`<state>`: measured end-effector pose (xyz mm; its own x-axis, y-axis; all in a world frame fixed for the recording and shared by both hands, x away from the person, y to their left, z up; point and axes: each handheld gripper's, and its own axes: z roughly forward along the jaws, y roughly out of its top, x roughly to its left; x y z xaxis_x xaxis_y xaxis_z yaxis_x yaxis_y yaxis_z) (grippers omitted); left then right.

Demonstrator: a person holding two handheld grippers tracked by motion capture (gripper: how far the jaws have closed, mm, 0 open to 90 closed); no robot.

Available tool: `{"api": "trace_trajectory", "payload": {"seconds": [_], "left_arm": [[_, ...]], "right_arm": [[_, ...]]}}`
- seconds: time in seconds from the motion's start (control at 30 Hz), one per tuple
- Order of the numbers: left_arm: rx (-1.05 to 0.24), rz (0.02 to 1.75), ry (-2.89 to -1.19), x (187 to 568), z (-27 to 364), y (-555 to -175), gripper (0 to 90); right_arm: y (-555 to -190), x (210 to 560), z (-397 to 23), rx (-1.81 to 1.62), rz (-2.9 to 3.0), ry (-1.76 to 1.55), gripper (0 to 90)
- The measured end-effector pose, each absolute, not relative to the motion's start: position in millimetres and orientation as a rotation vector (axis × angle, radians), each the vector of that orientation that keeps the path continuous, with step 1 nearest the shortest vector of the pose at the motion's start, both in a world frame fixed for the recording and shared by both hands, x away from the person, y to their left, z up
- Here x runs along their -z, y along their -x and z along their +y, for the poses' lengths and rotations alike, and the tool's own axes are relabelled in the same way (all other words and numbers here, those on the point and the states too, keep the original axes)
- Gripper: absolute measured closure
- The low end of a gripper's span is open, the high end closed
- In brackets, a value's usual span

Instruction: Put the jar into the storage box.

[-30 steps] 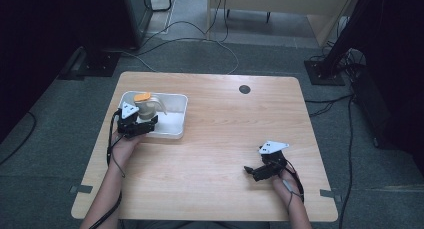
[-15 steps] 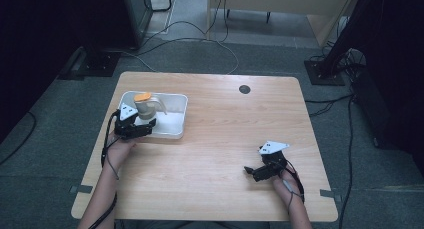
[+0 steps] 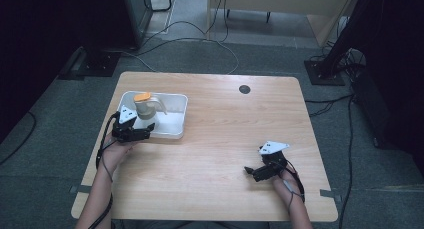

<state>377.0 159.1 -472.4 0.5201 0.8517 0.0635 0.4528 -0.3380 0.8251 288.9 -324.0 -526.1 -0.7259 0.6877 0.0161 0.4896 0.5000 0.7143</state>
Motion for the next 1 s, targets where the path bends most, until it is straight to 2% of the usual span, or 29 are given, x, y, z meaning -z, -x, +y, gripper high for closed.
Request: {"api": "trace_trajectory", "payload": {"seconds": [1.0], "left_arm": [[-0.615,0.949,-2.079,471.6,166.0,-361.8,20.7]], "right_arm": [[-289.5,526.0,-324.9,-1.052,2.485,-0.984,0.0]]}}
